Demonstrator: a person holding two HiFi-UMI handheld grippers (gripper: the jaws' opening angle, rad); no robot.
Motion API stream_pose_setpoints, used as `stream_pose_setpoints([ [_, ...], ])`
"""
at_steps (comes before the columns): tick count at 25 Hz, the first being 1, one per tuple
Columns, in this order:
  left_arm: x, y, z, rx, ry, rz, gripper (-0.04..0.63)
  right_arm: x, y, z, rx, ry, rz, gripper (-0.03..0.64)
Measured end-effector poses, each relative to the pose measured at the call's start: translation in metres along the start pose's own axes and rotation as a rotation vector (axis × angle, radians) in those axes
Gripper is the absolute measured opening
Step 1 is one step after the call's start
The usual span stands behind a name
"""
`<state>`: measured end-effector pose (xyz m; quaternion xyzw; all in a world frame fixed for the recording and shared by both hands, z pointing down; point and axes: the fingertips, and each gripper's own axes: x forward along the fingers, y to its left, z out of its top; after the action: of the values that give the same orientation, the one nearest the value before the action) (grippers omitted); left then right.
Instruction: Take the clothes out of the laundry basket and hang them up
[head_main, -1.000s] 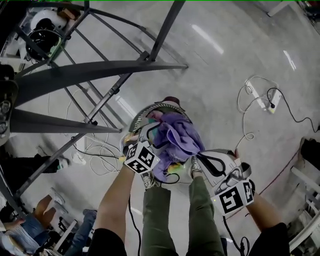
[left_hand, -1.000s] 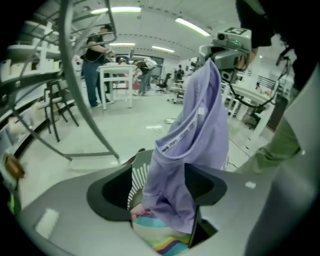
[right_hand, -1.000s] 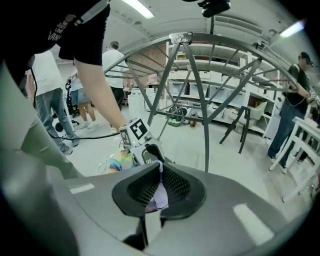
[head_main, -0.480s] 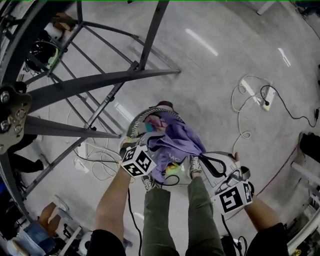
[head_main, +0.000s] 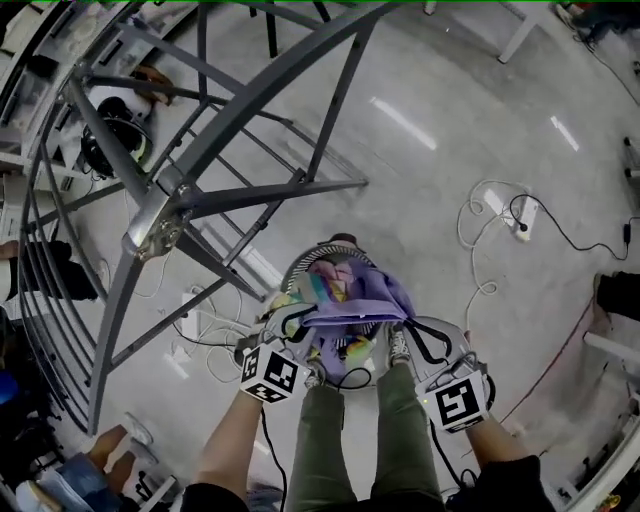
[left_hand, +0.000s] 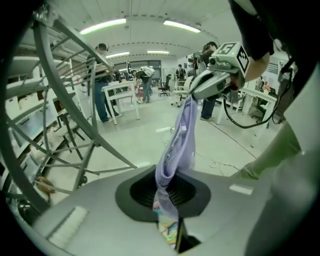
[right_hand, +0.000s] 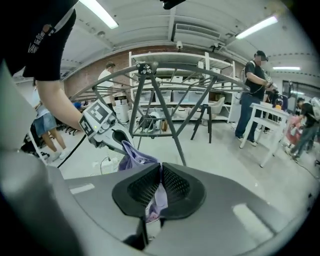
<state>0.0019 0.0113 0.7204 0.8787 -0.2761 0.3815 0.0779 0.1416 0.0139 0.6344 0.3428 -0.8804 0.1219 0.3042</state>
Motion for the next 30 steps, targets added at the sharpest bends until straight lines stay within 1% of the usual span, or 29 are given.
stream_pose_setpoints([
  [2, -0.030, 0.002, 0.024, -0.005, -0.018, 0.028, 0.031, -0.020, 0.001, 0.023, 0.026, -0.025, -0.032, 0.018],
  [5, -0.068, 0.008, 0.065, 0.039, -0.051, 0.055, 0.031, -0.050, -0.006, 0.061, 0.044, -0.086, -0.087, 0.018],
  [7, -0.092, 0.009, 0.088, 0.062, -0.068, 0.059, 0.031, -0.071, -0.010, 0.084, 0.046, -0.123, -0.119, 0.017],
  [9, -0.114, 0.006, 0.108, 0.066, -0.082, 0.045, 0.031, -0.092, -0.010, 0.103, 0.059, -0.142, -0.145, 0.018],
  [13, -0.152, -0.004, 0.146, 0.066, -0.126, -0.006, 0.031, -0.130, -0.016, 0.137, 0.092, -0.186, -0.200, 0.017],
  [15, -0.171, -0.005, 0.165, 0.070, -0.146, -0.013, 0.032, -0.147, -0.017, 0.155, 0.084, -0.217, -0.215, 0.017],
  [17, -0.189, -0.004, 0.185, 0.072, -0.167, -0.003, 0.032, -0.163, -0.019, 0.172, 0.066, -0.242, -0.224, 0.017],
  [19, -0.204, 0.000, 0.206, 0.060, -0.193, 0.025, 0.031, -0.178, -0.024, 0.189, 0.050, -0.258, -0.226, 0.017],
  [22, -0.226, 0.011, 0.239, 0.056, -0.212, 0.096, 0.031, -0.201, -0.032, 0.217, 0.017, -0.294, -0.220, 0.017],
  [27, -0.251, 0.036, 0.284, 0.117, -0.215, 0.227, 0.031, -0.230, -0.042, 0.258, -0.051, -0.368, -0.197, 0.017],
  [30, -0.261, 0.054, 0.316, 0.169, -0.216, 0.303, 0.031, -0.246, -0.055, 0.285, -0.098, -0.415, -0.177, 0.017],
])
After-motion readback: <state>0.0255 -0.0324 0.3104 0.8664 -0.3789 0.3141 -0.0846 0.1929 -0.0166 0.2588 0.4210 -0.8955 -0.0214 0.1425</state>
